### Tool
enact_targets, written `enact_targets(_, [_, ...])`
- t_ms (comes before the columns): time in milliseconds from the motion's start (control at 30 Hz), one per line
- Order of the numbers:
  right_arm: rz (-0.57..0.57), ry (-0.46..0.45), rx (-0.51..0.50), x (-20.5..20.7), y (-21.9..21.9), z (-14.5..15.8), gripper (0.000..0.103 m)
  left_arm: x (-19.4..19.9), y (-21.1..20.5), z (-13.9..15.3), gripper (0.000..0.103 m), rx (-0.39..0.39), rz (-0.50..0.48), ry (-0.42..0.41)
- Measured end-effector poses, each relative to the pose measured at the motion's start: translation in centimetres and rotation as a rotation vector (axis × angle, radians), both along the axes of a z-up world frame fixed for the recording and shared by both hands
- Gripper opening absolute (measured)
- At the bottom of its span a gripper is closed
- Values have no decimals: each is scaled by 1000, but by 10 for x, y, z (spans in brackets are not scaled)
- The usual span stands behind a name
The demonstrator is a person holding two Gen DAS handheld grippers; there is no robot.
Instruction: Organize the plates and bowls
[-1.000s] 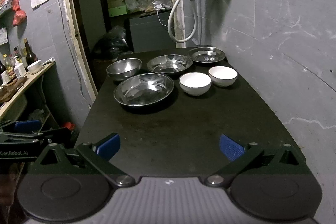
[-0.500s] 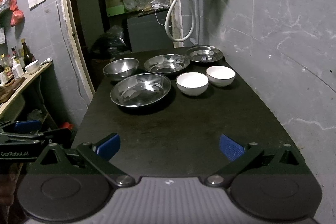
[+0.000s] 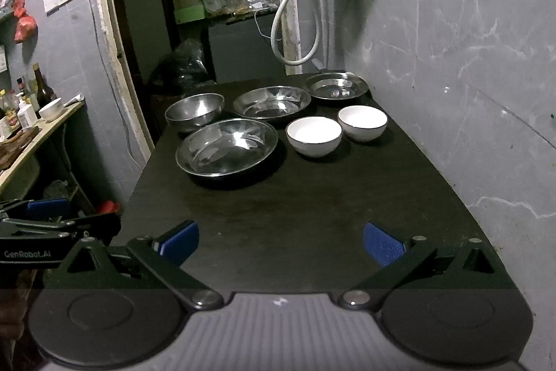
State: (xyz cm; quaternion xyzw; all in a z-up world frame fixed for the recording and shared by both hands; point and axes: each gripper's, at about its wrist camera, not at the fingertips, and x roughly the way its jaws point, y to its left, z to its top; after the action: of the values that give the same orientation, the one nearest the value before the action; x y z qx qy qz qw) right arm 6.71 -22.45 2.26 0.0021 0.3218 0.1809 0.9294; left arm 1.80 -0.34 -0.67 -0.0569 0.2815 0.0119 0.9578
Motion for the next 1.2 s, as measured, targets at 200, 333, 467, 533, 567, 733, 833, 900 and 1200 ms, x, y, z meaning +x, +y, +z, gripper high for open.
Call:
enact_targets(200, [-2, 9, 1, 4, -1, -2, 103, 3, -1, -2, 102, 7, -3, 10])
enact_targets(333, [4, 18, -1, 6, -1, -5, 103, 8, -1, -5, 102, 46, 1, 37])
enact_targets(467, [14, 37, -9, 7, 1, -7, 103, 13, 0, -8, 102, 32, 10, 65])
enact_targets(533, [18, 45, -13, 9, 0, -9, 103, 16, -1, -10, 102, 21, 7, 84])
enact_targets(567, [20, 48, -15, 10, 0, -10, 103, 18, -2, -12, 102, 14, 3, 90])
enact_targets(733, [49, 42, -22, 22, -1, -15, 103, 36, 1, -18, 102, -28, 8, 150])
enact_targets(833, [90, 43, -11, 36, -1, -17, 103, 49, 13, -23, 102, -160, -5, 191])
enact_targets(900, [126, 43, -3, 49, 1, -17, 103, 58, 19, -26, 102, -222, -5, 189])
enact_targets(1200, [217, 47, 52, 106, 5, -21, 103, 95, 13, -21, 102, -293, -3, 260])
